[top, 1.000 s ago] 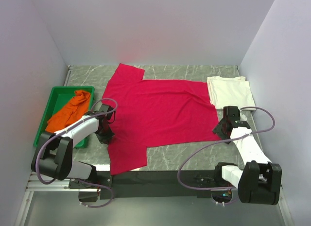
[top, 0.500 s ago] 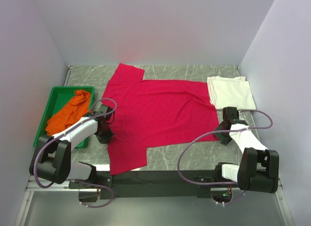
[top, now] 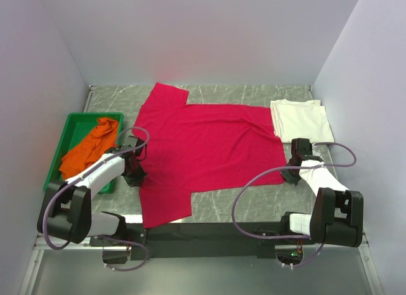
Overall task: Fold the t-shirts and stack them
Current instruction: Flatten the tshirt out
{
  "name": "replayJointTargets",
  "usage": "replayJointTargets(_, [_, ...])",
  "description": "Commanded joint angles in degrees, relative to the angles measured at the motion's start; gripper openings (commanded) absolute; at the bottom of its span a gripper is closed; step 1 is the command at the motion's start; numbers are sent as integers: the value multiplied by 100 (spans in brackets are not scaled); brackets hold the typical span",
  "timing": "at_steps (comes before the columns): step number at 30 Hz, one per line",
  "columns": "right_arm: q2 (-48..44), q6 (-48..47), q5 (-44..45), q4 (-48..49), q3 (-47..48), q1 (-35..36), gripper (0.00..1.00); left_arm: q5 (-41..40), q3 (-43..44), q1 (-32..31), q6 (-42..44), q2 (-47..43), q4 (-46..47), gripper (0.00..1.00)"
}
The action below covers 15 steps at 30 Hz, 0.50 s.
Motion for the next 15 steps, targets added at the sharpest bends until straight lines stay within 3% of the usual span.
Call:
replayJointTargets(1, [59,103,85,50,29,-36,14,44,-5,188,10,-211,7,1])
replayJointTargets(5, [-257,182,129,-328,161,-45,0,211,13,416,-17,-501,-80,1])
replayJointTargets(15, [-1679,533,-310,-1417,170,-97,0,466,215,970,150,-1187,-809,1])
